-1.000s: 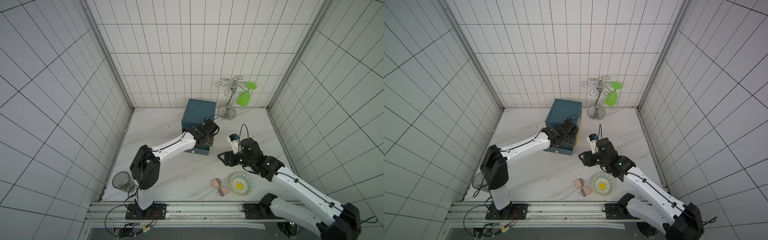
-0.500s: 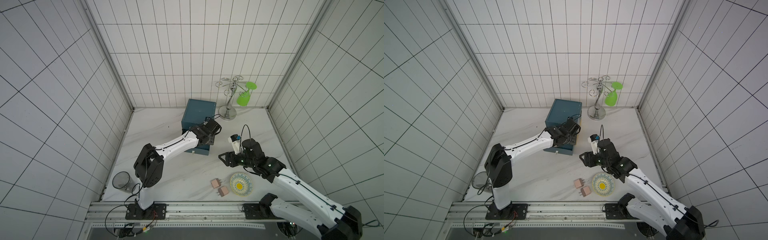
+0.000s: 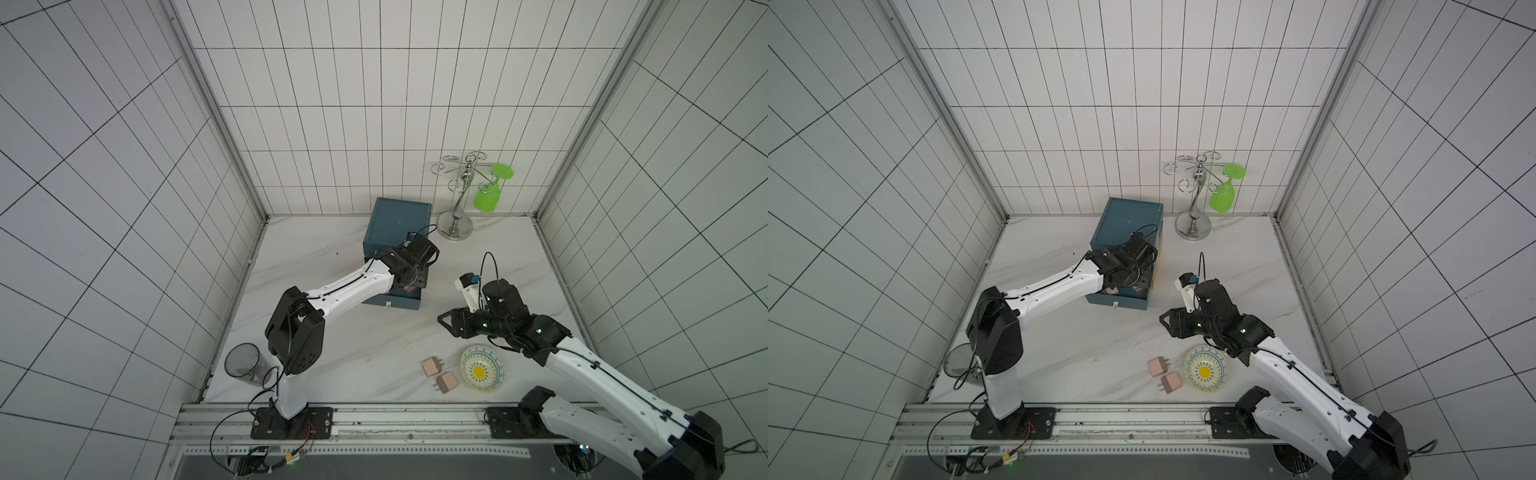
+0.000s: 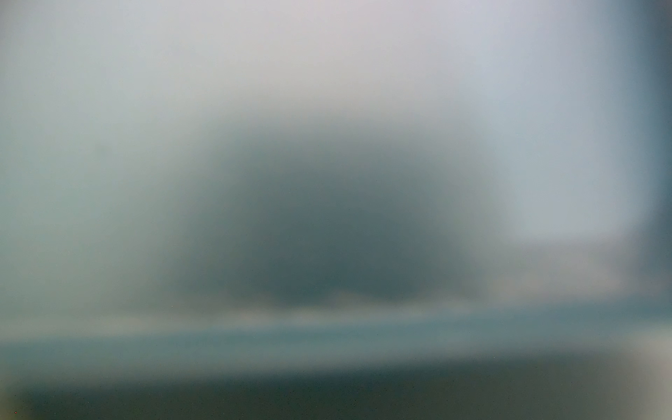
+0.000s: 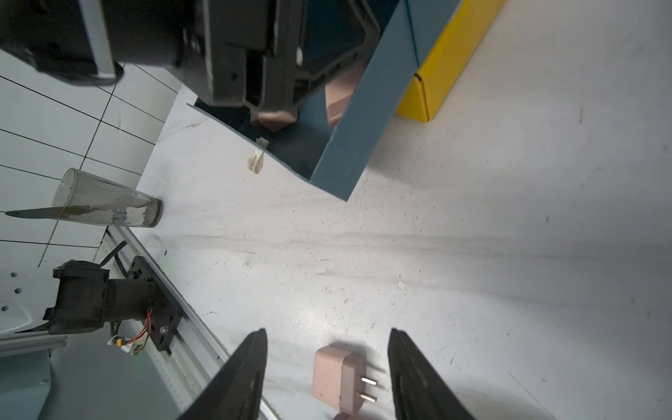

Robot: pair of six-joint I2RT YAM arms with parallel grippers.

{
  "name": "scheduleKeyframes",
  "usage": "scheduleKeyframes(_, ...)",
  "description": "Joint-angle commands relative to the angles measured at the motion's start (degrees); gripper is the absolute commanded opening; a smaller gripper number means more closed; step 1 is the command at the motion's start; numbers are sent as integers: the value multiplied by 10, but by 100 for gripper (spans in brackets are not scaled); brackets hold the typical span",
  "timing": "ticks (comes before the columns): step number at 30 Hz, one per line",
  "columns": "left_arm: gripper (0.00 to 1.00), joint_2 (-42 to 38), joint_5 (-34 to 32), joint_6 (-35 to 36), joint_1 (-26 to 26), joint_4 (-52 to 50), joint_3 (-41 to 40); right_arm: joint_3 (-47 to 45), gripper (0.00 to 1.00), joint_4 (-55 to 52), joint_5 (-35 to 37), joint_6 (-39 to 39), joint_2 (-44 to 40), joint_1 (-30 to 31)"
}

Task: Place the plugs into the drawer by color
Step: Place the plug in the drawer.

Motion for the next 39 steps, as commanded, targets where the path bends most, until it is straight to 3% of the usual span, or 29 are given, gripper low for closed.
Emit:
scheduleKeyframes(1,75,-18,48,1,1,-43,56,44,57,-103,42,19,-26,75)
scheduleKeyframes(6,77,-88,45,3,-17,-61,47,66,58,-195,189,101,-30,251)
scheduleKeyframes(11,79,-227,75,-4,-41,3,-50,54,58,-209,276,148,27,337)
scheduleKeyframes(14,81,-326,99,-15,-41,79,-148,76,63,-228,317,126,93,337)
scheduleKeyframes(18,81,-456,121,-19,-27,158,-285,105,64,-239,297,55,158,296)
scheduleKeyframes(21,83,-546,112,-17,-13,210,-385,102,63,-231,232,-4,186,251)
scheduleKeyframes(25,86,-638,69,12,-4,260,-484,98,63,-207,171,-57,212,248)
scheduleKeyframes(33,88,-719,-16,59,-1,265,-534,110,65,-203,129,-73,284,254)
scheduleKeyframes(39,88,-715,2,55,-1,278,-545,123,64,-198,180,-74,336,257)
